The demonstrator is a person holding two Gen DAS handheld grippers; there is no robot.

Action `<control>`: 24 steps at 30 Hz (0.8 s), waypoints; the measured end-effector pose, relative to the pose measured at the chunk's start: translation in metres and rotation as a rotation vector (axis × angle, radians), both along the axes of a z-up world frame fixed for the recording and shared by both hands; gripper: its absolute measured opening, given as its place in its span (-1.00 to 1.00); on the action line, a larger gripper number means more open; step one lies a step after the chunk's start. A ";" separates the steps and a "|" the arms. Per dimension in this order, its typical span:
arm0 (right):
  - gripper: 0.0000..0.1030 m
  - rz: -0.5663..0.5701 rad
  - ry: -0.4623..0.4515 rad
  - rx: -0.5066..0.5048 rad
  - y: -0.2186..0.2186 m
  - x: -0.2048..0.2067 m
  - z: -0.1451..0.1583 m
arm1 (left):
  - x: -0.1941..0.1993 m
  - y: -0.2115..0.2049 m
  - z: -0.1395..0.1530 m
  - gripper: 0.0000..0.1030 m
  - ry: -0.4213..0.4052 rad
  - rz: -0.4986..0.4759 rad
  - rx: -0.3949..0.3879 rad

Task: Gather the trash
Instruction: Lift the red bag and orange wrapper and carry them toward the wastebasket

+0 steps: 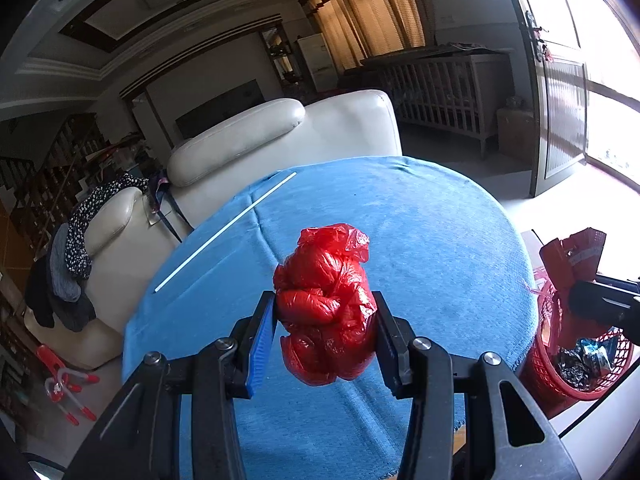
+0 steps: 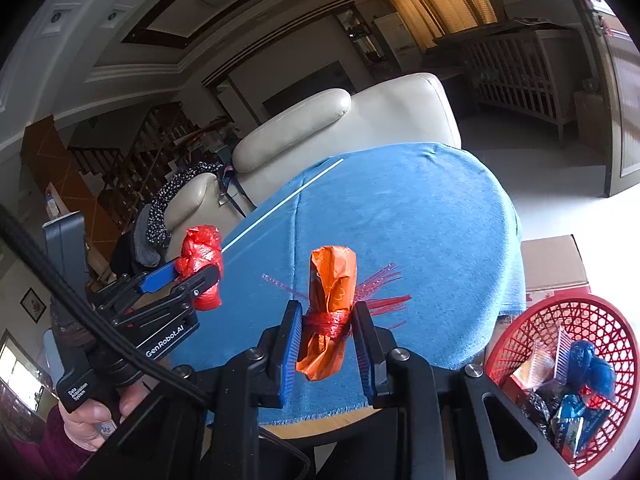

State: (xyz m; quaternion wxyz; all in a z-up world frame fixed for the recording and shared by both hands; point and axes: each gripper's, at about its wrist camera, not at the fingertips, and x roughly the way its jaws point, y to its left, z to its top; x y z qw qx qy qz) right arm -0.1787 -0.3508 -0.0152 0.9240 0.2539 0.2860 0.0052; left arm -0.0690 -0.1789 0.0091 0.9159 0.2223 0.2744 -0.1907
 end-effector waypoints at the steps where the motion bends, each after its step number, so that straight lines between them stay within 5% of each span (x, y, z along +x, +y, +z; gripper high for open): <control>1: -0.46 -0.004 0.000 0.002 -0.001 -0.002 0.000 | -0.001 -0.002 0.000 -0.08 0.001 -0.005 0.002; 24: -0.46 -0.059 0.002 0.037 -0.020 -0.020 -0.006 | -0.018 -0.027 -0.007 -0.08 0.008 -0.070 0.040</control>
